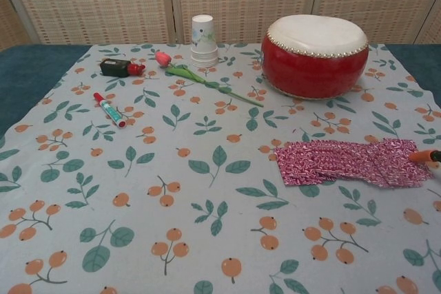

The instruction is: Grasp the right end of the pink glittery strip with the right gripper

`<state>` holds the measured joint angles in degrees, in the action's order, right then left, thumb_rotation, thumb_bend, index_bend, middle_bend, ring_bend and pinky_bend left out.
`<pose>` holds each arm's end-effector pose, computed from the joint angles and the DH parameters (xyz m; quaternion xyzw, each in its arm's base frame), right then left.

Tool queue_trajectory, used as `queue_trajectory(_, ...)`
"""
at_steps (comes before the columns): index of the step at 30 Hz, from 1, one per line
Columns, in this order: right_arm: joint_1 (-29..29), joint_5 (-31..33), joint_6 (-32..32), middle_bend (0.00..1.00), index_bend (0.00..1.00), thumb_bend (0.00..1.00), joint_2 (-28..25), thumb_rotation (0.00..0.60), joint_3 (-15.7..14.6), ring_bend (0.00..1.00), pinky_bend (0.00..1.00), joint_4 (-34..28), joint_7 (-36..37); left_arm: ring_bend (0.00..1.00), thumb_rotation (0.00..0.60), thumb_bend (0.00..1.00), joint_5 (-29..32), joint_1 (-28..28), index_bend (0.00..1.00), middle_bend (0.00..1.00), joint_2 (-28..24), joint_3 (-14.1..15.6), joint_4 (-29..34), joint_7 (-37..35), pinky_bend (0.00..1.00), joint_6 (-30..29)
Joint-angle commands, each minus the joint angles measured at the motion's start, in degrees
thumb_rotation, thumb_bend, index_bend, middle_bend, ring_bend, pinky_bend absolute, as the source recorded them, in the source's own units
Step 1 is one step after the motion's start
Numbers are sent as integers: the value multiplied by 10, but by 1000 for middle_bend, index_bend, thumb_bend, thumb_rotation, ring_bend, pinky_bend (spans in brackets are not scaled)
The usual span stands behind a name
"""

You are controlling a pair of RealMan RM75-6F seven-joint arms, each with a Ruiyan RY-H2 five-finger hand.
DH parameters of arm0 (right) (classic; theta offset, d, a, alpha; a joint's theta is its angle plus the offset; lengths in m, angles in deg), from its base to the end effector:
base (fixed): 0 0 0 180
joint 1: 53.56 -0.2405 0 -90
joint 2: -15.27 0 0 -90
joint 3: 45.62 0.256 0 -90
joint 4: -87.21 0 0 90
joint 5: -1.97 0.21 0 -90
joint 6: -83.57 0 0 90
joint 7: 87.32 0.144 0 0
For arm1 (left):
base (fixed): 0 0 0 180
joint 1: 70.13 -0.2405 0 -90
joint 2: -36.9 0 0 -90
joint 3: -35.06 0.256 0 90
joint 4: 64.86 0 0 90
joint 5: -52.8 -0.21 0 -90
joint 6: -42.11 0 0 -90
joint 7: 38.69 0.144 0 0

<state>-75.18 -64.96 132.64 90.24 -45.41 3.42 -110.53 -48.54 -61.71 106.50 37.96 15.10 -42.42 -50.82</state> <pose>-0.3319 -0.2404 0.0390 0.7542 -0.4262 0.1274 0.4830 -0.2981 0.1760 0.1343 -0.6840 -0.2881 -0.4446 0.5014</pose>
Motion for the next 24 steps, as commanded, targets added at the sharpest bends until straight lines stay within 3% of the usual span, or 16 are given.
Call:
queue_trajectory(1,-7,19,-9,706,83,838,1,600,-4,800,722,5,-16,620,600,827,0,0,371,305,0,0,0,0,608,0)
queue_trajectory(17,-3,130,43,707,168,842,-59,600,-40,800,722,-55,-144,620,600,828,-1,-2,371,304,-1,-1,2,1,608,-3)
queue_trajectory(21,0,124,61,707,179,843,-69,600,-43,800,722,-81,-144,620,600,828,-2,-1,371,305,0,0,3,3,608,-1)
queue_trajectory(24,6,81,81,707,178,843,-70,600,-43,800,722,-94,-119,620,600,829,-1,-1,371,305,-1,0,3,4,608,0)
